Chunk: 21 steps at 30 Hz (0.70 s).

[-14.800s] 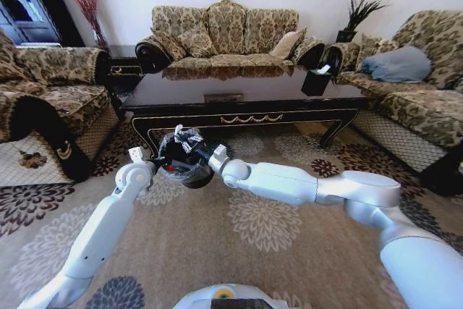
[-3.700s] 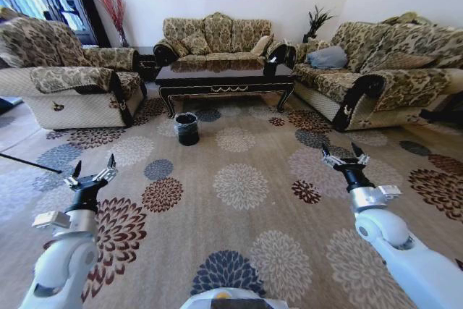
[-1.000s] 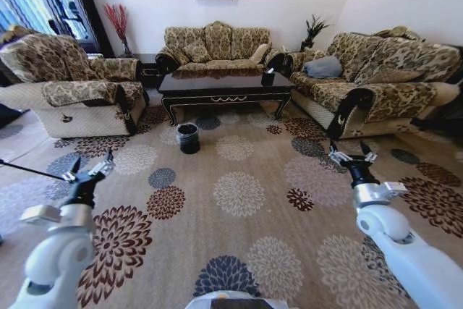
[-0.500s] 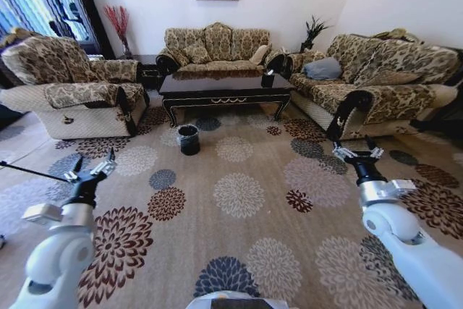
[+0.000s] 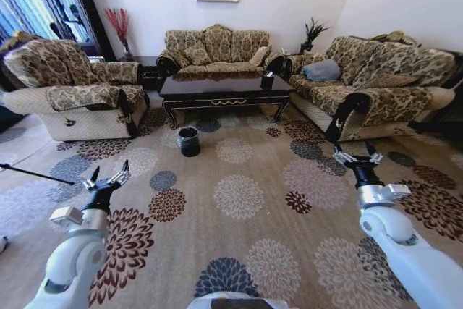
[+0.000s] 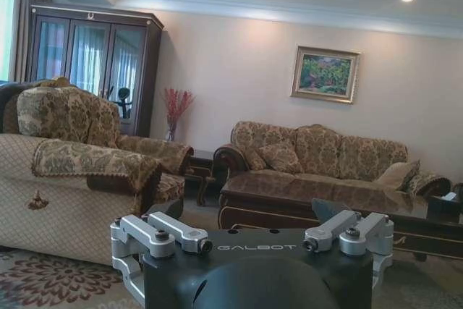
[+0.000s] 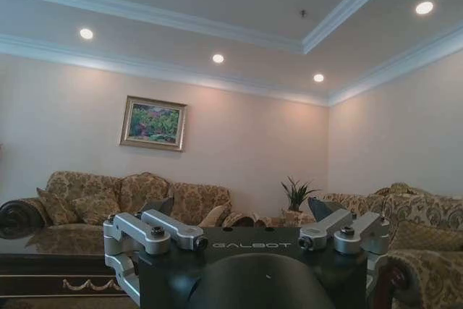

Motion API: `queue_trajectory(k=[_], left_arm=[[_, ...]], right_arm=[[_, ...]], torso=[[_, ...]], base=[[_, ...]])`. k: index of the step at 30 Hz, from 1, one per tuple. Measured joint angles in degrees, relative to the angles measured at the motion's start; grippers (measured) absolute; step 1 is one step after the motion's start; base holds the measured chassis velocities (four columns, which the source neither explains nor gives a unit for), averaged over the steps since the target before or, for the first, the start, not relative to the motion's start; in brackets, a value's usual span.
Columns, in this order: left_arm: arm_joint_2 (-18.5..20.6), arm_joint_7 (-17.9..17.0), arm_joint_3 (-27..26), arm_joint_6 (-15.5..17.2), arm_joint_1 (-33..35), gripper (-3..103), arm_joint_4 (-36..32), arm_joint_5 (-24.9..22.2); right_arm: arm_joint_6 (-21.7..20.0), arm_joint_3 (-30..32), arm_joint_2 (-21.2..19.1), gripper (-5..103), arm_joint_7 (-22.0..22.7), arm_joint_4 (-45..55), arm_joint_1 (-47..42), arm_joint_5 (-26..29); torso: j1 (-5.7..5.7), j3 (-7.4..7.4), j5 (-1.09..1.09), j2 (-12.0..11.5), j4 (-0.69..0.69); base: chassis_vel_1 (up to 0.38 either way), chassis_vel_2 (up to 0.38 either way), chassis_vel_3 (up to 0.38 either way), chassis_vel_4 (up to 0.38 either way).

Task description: Move to the front of the table and pick up the trash from the floor, then place it into the trash bin.

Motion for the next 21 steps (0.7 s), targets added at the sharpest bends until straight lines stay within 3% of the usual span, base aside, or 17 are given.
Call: queue_trajectory(k=[5, 10, 12, 21], left_arm=[[-0.01, -0.02, 0.84, -0.08, 0.24, 100, -0.01, 1.11], [-0.05, 0.02, 0.87, -0.08, 1.3, 100, -1.26, 2.3], [-0.26, 0.32, 0.94, -0.16, 1.36, 100, -1.98, 3.26], [-2.13, 0.79, 2.3, -0.83, 1.06, 100, -2.29, 4.92]], right_arm=[[2.36, 3.77, 0.73, 100, -2.93, -0.36, -4.53, -1.06], [2.42, 4.77, 1.25, 100, -3.47, 0.21, -5.36, -2.79], [2.41, 5.06, 2.34, 100, -3.71, 0.32, -5.21, -3.94], [-0.87, 3.14, 4.9, 100, -0.51, 4.07, -5.75, -2.09]], torso=[[0.57, 0.77, 0.0, 1.35, -0.07], [1.09, 1.46, -0.02, 2.53, 0.02], [1.32, 1.75, -0.01, 3.06, -0.02], [2.29, 3.07, -0.01, 5.34, -0.02]], base=[[0.0, 0.0, 0.0, 0.0], [0.0, 0.0, 0.0, 0.0], [0.0, 0.0, 0.0, 0.0], [0.0, 0.0, 0.0, 0.0]])
